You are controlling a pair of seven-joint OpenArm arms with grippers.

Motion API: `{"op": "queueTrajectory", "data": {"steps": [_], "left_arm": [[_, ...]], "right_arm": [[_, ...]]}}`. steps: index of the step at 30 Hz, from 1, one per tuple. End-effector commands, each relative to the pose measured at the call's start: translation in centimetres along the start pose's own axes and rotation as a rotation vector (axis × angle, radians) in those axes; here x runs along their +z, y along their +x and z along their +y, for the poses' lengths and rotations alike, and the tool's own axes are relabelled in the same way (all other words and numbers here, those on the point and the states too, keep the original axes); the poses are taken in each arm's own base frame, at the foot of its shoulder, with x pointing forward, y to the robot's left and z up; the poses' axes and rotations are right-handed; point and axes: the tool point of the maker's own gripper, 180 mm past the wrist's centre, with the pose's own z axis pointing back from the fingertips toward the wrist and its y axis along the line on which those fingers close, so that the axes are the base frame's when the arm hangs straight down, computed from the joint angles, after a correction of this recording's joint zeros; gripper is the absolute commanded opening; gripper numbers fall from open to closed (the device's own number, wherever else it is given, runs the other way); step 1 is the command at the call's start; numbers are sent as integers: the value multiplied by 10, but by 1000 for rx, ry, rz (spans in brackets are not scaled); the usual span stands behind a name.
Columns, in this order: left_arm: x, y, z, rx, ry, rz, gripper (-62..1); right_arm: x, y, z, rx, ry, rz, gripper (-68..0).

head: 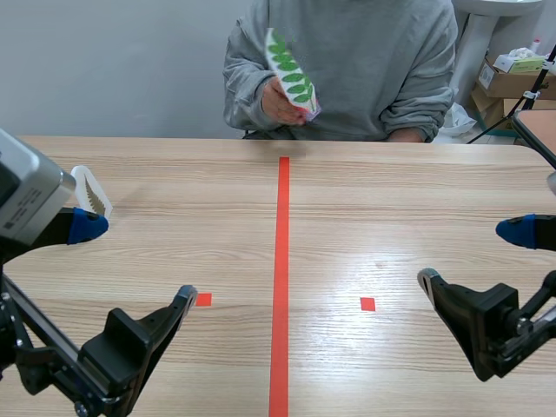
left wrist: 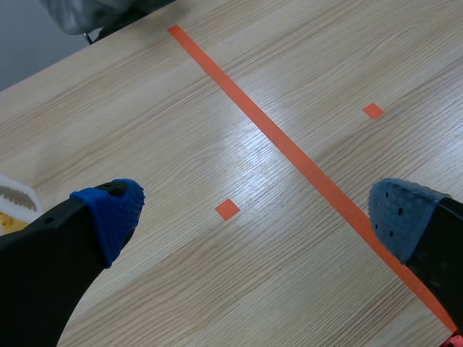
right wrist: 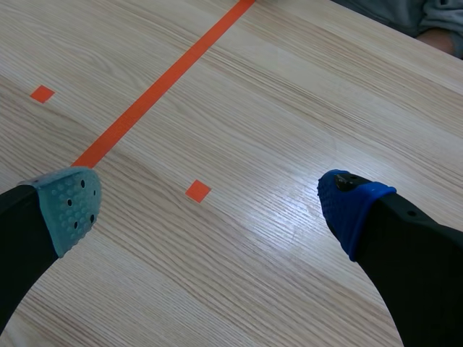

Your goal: Do the leaf sorting experiment

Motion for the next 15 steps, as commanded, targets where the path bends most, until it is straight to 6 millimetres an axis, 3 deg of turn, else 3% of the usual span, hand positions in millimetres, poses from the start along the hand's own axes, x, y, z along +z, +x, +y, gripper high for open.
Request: {"op": "queueTrajectory", "data": {"steps": [1, 15], "left_arm": [[1, 1, -1, 11, -1, -11, 14], [1, 2, -13, 0, -65, -13, 14]], "right_arm": [[0, 8, -5, 6, -11, -29, -56], [0, 8, -5, 6, -11, -29, -56]]}}
